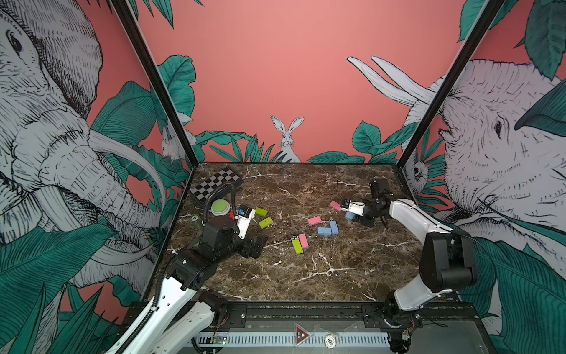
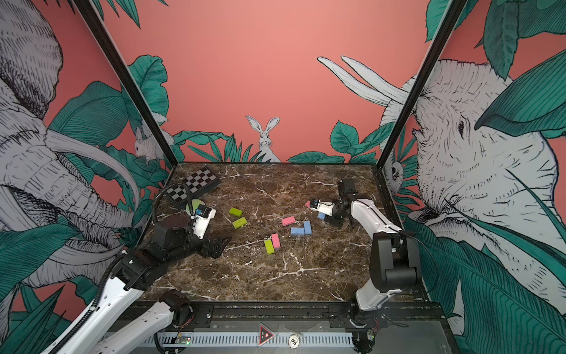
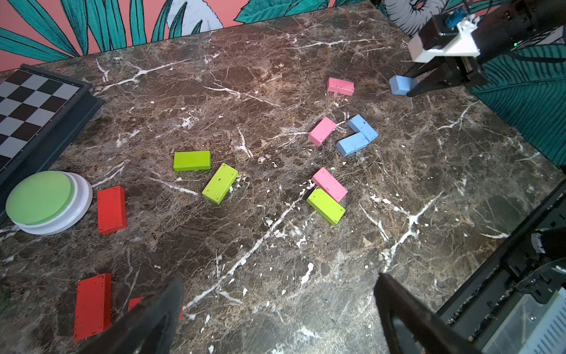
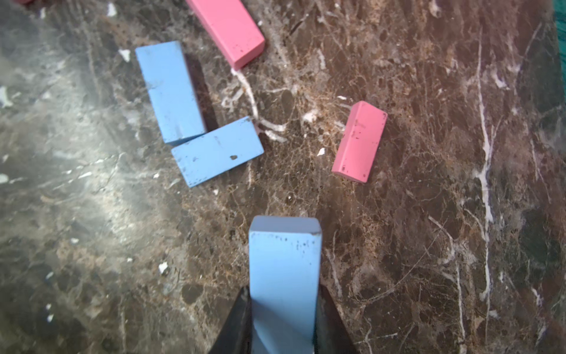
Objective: Assemble the letter t with building blocks
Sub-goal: Assemble the building block at the center of the board.
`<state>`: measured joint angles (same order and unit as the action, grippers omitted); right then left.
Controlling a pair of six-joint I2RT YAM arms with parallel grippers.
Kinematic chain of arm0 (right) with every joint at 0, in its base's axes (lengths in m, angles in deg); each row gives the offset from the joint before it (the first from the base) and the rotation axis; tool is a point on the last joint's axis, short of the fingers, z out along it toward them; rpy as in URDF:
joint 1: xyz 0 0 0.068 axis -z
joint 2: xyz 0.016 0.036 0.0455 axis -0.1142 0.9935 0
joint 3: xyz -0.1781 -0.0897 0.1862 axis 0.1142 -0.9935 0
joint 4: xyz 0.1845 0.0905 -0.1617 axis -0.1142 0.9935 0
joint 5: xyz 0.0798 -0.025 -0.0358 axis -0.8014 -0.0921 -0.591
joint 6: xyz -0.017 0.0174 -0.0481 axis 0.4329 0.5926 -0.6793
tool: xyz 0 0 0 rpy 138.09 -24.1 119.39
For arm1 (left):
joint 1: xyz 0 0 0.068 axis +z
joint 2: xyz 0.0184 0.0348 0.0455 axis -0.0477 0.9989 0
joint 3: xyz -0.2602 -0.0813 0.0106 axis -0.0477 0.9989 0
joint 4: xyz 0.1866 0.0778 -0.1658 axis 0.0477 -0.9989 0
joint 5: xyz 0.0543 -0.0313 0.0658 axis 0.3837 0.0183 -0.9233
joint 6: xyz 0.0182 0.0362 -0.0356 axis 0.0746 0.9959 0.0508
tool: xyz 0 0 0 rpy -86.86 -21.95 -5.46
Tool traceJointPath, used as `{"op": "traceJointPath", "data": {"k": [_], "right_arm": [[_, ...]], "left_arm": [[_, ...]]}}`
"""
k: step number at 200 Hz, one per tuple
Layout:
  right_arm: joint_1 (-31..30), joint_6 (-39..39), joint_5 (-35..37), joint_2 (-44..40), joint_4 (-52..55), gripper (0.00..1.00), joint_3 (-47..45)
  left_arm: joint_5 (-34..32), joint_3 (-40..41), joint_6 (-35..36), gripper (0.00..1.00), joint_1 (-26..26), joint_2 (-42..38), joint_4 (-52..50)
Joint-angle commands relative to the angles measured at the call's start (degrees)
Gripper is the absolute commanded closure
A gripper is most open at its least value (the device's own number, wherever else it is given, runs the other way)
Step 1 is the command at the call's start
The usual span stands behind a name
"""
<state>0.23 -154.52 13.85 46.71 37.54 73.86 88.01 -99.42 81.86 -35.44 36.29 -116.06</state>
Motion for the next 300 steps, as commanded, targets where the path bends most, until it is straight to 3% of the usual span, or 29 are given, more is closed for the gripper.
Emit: {"op": "traceJointPath", "data": {"k": [1, 21, 70, 157, 300], "right_arm": [[0.0, -9.63, 1.1, 2.46, 9.14, 1.0, 2.35], [-0.45, -13.42, 2.98, 4.8, 13.68, 1.0, 3.98], [-2.09, -15.31, 3.39, 7.92, 11.63, 1.0, 2.59], [-4.07, -14.06, 3.9, 14.28, 10.2, 1.0, 6.08], [-5.7, -11.97, 4.89, 17.94, 10.6, 0.99, 8.78]], "left_arm": [[1.05, 0.61, 0.32, 0.01, -0.25, -0.75, 0.88], [1.17, 0.66, 0.32, 0.01, -0.23, -0.73, 0.97], [1.42, 0.71, 0.23, 0.01, -0.23, -0.22, 0.94], [1.07, 0.81, 0.32, 0.01, -0.25, 0.18, 0.91], [1.16, 0.72, 0.33, 0.01, -0.25, 0.52, 0.78]]}}
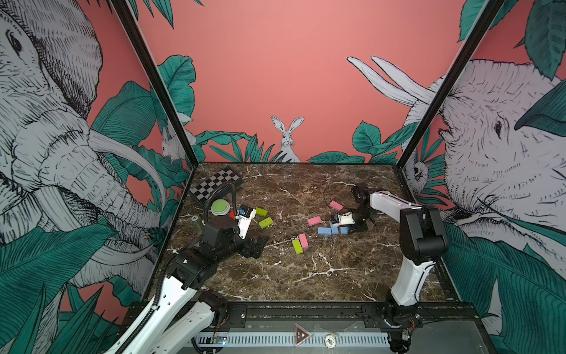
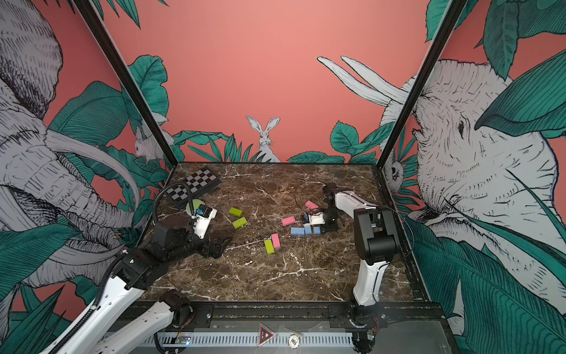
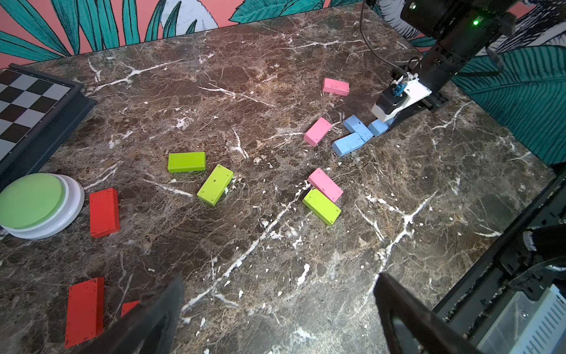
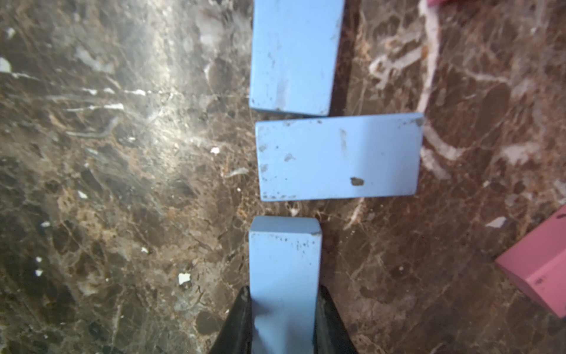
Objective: Assemble the letter t with building blocks
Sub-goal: Assemble the building block at the center of the board.
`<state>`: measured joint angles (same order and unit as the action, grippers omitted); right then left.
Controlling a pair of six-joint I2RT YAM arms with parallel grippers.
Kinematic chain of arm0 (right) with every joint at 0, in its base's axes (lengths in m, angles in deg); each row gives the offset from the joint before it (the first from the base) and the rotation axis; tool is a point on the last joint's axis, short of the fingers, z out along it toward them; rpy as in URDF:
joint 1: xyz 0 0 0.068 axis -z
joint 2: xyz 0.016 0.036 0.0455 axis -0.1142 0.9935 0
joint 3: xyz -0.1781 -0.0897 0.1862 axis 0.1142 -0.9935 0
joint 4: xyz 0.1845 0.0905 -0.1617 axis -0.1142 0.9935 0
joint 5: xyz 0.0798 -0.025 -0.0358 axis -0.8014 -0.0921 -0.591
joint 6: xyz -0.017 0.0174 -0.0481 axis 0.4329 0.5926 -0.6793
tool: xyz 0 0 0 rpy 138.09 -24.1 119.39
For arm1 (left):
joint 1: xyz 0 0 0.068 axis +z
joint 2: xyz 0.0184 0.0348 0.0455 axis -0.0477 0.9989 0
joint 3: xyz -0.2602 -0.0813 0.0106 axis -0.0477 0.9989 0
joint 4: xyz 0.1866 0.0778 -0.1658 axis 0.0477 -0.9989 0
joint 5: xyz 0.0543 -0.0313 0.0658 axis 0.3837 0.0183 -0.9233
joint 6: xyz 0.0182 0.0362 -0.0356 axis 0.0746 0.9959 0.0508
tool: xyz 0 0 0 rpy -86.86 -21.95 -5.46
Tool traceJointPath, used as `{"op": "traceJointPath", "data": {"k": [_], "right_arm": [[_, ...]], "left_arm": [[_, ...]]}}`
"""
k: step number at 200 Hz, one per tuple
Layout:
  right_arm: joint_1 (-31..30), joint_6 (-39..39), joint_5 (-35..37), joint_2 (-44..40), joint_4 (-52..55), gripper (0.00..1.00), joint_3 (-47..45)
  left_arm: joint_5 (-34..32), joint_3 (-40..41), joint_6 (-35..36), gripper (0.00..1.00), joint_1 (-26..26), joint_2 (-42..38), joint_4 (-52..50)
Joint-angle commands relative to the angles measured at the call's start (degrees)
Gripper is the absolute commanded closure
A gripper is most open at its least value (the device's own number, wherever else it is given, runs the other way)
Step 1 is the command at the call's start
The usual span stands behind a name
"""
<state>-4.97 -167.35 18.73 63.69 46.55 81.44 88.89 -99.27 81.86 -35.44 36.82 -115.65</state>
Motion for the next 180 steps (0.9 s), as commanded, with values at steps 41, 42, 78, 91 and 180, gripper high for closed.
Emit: {"op": "traceJointPath", "data": {"k": [41, 42, 78, 91, 180], "right_arm": [[-0.8, 1.74, 0.03, 1.87, 2.32, 0.97, 1.86], [-0.8, 1.74, 0.03, 1.91, 2.34, 0.97, 1.8], [-1.01, 1.94, -0.23, 2.04, 2.38, 0.96, 1.04], [-1.03, 2.1, -0.28, 2.02, 2.25, 0.96, 0.82], [-1.47, 2.89, -0.46, 2.79, 2.6, 0.93, 1.26]], "left_arm": [[0.46, 0.61, 0.41, 0.01, -0.27, -0.26, 0.43], [0.42, 0.59, 0.37, 0.01, -0.26, -0.26, 0.47], [0.54, 0.59, 0.41, 0.01, -0.25, -0.27, 0.5], [0.69, 0.59, 0.32, 0.01, -0.25, -0.28, 0.52], [0.95, 0.65, 0.4, 0.01, -0.29, -0.27, 0.65]]}}
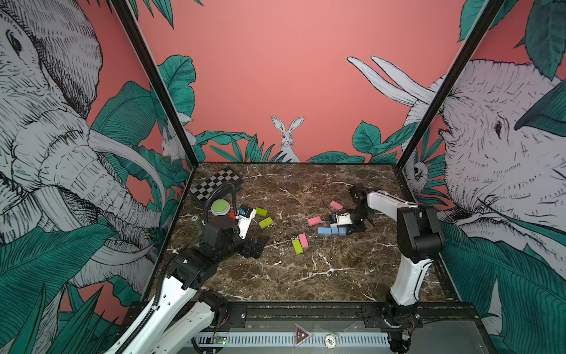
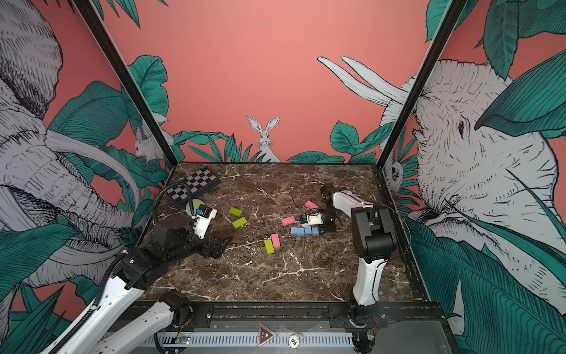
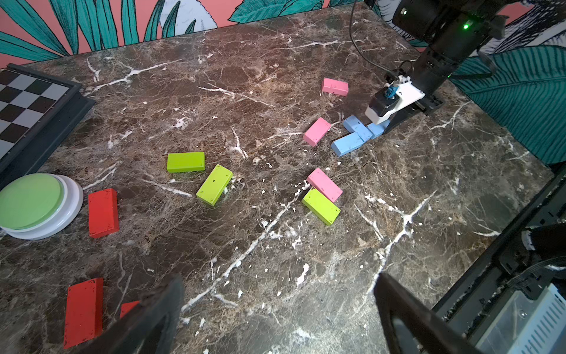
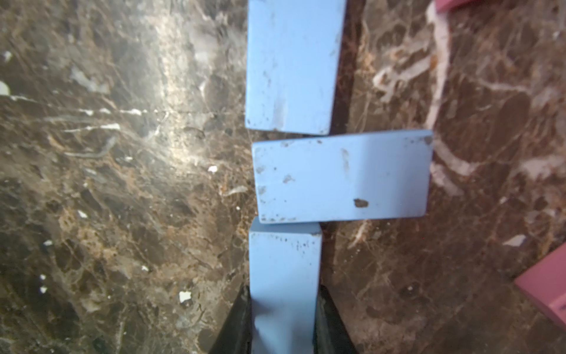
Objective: Assemble the letter t with building blocks
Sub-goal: Assemble the building block at the center of the board.
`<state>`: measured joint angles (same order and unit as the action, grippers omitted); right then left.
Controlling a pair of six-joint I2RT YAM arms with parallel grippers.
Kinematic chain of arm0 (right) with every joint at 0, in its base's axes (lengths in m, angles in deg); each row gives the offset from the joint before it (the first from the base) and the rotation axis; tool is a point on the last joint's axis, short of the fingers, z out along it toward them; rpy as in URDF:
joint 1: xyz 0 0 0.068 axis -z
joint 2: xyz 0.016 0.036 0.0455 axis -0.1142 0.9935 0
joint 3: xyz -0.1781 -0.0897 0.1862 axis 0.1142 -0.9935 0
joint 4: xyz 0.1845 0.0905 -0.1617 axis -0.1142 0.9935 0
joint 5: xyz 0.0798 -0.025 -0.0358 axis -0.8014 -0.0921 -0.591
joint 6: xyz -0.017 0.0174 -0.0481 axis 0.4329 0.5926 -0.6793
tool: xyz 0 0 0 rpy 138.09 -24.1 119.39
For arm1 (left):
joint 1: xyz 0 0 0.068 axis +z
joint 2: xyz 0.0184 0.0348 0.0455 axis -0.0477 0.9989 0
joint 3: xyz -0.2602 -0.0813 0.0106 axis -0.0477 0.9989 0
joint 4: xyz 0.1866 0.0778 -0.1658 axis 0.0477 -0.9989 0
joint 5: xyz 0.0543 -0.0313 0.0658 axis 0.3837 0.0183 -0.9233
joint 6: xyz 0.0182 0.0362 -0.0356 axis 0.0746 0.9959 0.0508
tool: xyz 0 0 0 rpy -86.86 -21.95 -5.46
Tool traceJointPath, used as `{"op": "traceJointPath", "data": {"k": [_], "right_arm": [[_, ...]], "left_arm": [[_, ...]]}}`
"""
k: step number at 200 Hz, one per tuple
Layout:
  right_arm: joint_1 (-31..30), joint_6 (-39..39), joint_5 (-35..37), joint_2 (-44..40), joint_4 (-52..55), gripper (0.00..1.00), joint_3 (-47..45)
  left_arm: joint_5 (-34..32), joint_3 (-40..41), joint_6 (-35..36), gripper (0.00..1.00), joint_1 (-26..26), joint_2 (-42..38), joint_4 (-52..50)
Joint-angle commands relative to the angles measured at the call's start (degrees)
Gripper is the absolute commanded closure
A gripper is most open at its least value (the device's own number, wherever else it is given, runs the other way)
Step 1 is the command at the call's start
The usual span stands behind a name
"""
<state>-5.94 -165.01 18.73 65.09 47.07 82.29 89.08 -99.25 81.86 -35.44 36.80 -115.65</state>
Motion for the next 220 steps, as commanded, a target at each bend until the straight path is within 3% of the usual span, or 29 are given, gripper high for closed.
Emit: {"op": "traceJointPath", "data": {"k": [1, 220], "right_arm": [[-0.47, 0.56, -0.44, 1.41, 2.08, 0.93, 0.4], [-1.56, 1.09, -0.6, 3.01, 3.08, 0.88, 3.02]], "left_arm": [[0.68, 0.59, 0.41, 0.01, -0.27, -0.25, 0.63], [0.75, 0.57, 0.37, 0.01, -0.25, 0.07, 0.44]]}}
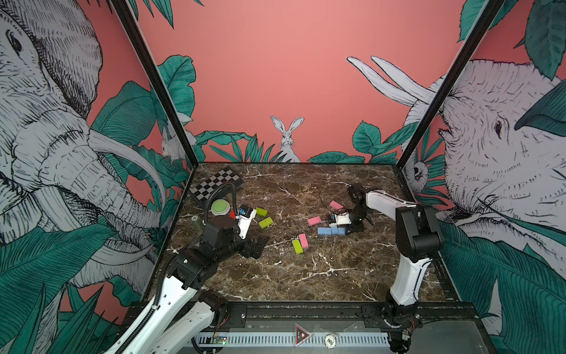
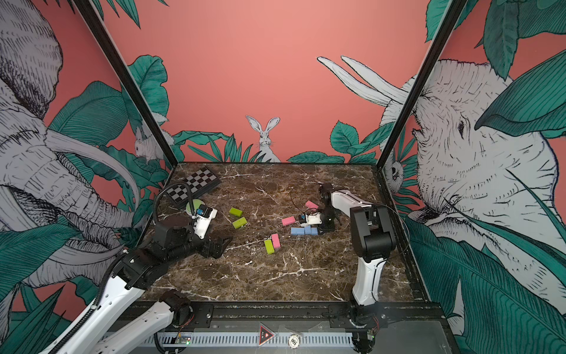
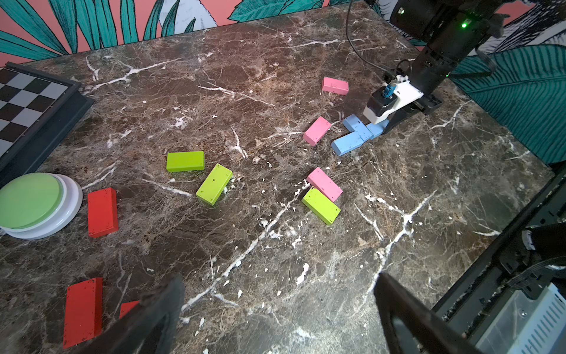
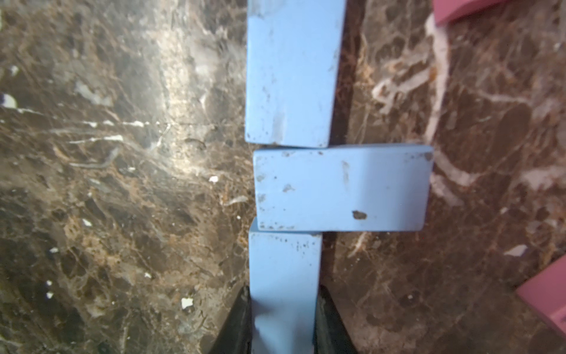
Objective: Assemble the letter t with building blocks
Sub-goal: Assemble the building block at the center of the board.
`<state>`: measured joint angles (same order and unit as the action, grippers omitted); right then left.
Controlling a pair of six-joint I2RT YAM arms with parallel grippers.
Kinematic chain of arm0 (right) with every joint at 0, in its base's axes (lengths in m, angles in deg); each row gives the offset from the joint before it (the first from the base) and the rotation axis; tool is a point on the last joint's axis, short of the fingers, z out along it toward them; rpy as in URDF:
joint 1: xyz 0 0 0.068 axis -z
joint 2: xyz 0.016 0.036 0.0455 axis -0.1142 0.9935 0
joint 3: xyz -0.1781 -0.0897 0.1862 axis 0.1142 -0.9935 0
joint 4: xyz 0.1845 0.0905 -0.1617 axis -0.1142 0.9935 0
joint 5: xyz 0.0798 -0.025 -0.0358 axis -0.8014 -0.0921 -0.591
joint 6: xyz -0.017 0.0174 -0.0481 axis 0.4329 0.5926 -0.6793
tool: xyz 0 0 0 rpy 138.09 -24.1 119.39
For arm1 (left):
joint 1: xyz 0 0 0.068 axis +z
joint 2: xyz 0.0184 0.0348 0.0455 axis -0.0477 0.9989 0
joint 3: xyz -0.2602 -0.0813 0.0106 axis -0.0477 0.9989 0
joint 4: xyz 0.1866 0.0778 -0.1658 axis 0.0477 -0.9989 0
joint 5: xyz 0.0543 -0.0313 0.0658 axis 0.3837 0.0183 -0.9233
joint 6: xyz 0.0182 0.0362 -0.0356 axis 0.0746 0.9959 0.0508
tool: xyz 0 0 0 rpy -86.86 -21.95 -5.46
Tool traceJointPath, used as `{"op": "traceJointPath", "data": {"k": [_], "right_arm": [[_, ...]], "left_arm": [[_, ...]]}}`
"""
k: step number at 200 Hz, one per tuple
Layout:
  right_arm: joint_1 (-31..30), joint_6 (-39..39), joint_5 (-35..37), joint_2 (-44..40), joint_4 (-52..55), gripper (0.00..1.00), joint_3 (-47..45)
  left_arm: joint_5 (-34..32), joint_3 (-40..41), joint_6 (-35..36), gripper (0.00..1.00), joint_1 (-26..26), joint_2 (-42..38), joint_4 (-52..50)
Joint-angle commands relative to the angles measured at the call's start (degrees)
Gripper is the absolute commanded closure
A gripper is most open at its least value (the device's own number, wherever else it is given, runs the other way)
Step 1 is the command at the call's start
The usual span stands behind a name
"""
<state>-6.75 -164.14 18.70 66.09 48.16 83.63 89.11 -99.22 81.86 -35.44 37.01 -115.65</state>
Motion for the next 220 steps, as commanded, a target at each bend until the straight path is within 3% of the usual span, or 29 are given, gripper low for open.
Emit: {"op": "traceJointPath", "data": {"k": [1, 65, 92, 142, 161, 172, 177, 179, 220], "right_arm": [[-0.71, 0.26, -0.57, 2.0, 2.06, 0.88, 1.69], [-0.76, 0.34, -0.49, 2.09, 2.46, 0.86, 1.92], [-0.77, 0.26, -0.35, 1.83, 2.53, 0.78, 1.59], [-0.62, 1.14, -0.3, 0.87, 2.07, 0.56, 1.06], [-0.33, 2.19, -1.41, 0.19, 1.99, 0.39, 1.38], [0.18, 2.86, -2.65, -0.27, 1.95, 0.27, 1.66], [0.29, 3.21, -3.09, -0.49, 1.83, 0.05, 1.81], [0.36, 3.34, -3.18, -0.55, 1.82, 0.02, 1.86], [1.77, 4.98, -6.25, -4.94, 0.74, 0.02, 2.01]], "left_arm": [[0.7, 0.54, 0.34, 0.01, -0.25, -0.13, 0.43], [0.73, 0.52, 0.32, 0.01, -0.24, -0.05, 0.49], [0.77, 0.41, 0.32, 0.01, -0.25, -0.01, 0.4], [0.58, 0.37, 0.23, 0.01, -0.25, 0.1, 0.25], [0.55, 0.36, 0.19, 0.01, -0.25, 0.15, 0.29], [0.51, 0.41, 0.23, 0.01, -0.25, 0.09, 0.28], [0.39, 0.41, 0.23, 0.01, -0.25, 0.15, 0.3], [0.41, 0.41, 0.23, 0.01, -0.25, 0.15, 0.28], [0.42, 0.36, 0.23, 0.01, -0.25, 0.18, 0.26]]}}
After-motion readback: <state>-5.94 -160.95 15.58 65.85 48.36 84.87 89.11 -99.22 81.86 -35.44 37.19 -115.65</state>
